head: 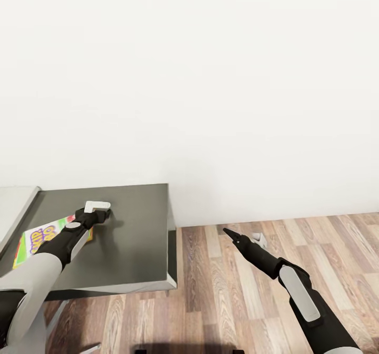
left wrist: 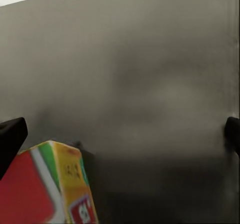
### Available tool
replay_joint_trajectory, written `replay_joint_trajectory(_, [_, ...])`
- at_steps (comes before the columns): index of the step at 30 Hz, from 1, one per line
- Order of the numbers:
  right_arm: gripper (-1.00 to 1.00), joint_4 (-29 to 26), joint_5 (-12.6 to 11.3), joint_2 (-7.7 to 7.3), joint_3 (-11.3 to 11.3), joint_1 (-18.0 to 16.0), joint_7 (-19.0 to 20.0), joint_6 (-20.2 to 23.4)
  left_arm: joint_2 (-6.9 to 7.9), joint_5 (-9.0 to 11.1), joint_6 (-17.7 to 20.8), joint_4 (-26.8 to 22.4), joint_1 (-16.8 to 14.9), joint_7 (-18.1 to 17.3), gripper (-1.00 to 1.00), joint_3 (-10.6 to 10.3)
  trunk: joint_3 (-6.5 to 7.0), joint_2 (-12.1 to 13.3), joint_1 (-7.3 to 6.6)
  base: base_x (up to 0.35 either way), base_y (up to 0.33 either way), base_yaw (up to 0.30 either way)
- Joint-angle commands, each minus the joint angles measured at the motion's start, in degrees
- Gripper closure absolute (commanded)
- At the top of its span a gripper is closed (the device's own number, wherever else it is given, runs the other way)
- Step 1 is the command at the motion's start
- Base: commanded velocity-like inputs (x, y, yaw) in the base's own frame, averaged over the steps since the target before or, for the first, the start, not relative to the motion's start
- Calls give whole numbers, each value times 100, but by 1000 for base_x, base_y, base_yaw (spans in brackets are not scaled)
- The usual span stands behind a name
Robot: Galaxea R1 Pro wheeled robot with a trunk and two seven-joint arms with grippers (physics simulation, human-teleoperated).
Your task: Put all the toys in the child's room - the three board games (two on the bed and one on the table), the two jigsaw puzzles on the table, and the tennis ball on the table - inside the toy box on the table in the child's room.
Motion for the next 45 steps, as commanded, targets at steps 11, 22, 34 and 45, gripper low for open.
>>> replay_joint_trajectory(11, [-100, 0, -21, -4, 5, -2, 2, 15, 5, 46, -21, 166, 2, -36, -100, -66, -9, -6, 5, 47, 61, 0])
replay_joint_trajectory(22, [-100, 0, -21, -4, 5, -1, 2, 15, 16, 50, -33, 162, 2, -23, -100, -29, -9, -6, 5, 9, 14, 0])
replay_joint_trajectory(34, [-100, 0, -21, -4, 5, -5, 2, 15, 75, 97, 40, 162, 2, -9, -100, 25, -9, -6, 5, 0, 0, 0])
replay_joint_trajectory(45, [-100, 0, -27, -4, 5, -4, 2, 15, 74, 115, 78, 162, 2, -35, -100, 28, -9, -6, 5, 0, 0, 0])
